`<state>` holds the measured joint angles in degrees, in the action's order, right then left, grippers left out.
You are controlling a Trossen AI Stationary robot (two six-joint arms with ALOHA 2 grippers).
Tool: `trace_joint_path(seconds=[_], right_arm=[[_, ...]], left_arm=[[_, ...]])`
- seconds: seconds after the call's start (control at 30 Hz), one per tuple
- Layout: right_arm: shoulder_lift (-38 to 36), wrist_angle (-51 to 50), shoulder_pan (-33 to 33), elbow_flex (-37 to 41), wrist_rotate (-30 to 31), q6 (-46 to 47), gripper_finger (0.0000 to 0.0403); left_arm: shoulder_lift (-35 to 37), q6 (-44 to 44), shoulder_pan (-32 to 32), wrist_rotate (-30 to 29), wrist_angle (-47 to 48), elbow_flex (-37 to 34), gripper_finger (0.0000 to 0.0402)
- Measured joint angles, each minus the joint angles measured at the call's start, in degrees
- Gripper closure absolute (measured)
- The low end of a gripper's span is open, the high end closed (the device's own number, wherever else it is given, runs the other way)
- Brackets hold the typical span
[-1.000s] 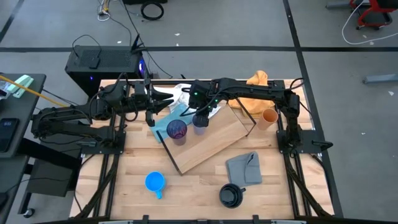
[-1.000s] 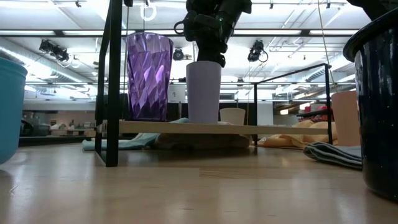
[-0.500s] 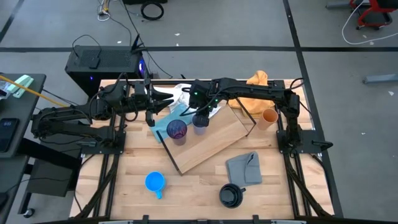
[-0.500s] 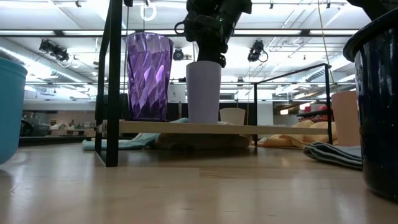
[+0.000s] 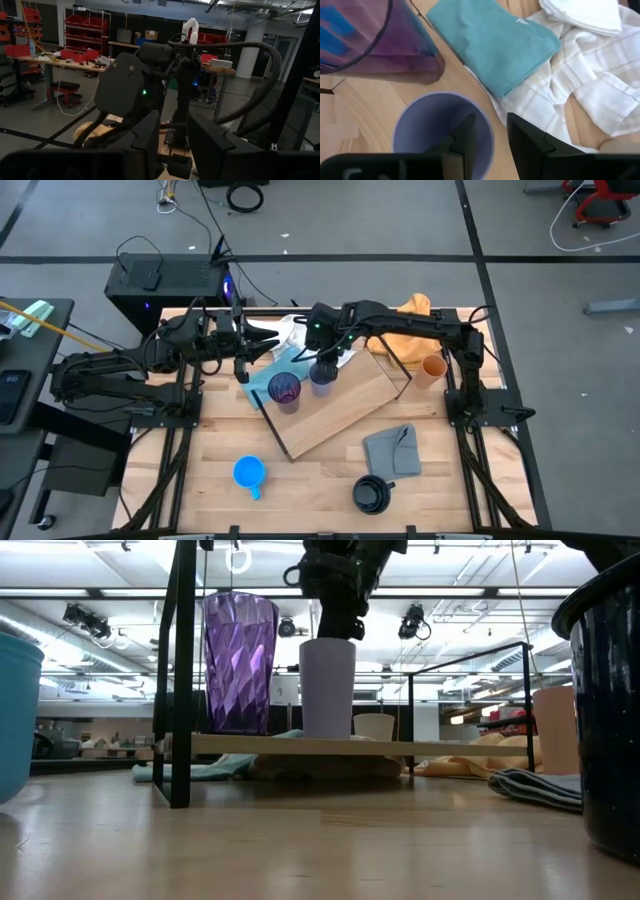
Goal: Stack small to large cups/mugs on shelf
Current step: Put the dark blue mug on the shelf
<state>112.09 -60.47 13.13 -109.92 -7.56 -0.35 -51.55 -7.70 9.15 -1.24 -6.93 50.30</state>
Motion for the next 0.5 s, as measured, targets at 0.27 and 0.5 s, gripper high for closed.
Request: trace_joint_path(seconds=[0.27,0.5], right_arm=[[-0.02,-0.94,-0.03,-3.54,-0.01,0.14,0.0288],[-0.02,-7.13,-1.05,-9.38,-0.01,-0.25,0.0289]], left_arm=[[0.00,0.00,0.00,-0.01,0.01,0.00,0.0294],[0.00,0.33,0.00,-0.01,0.01,0.00,0.0294]])
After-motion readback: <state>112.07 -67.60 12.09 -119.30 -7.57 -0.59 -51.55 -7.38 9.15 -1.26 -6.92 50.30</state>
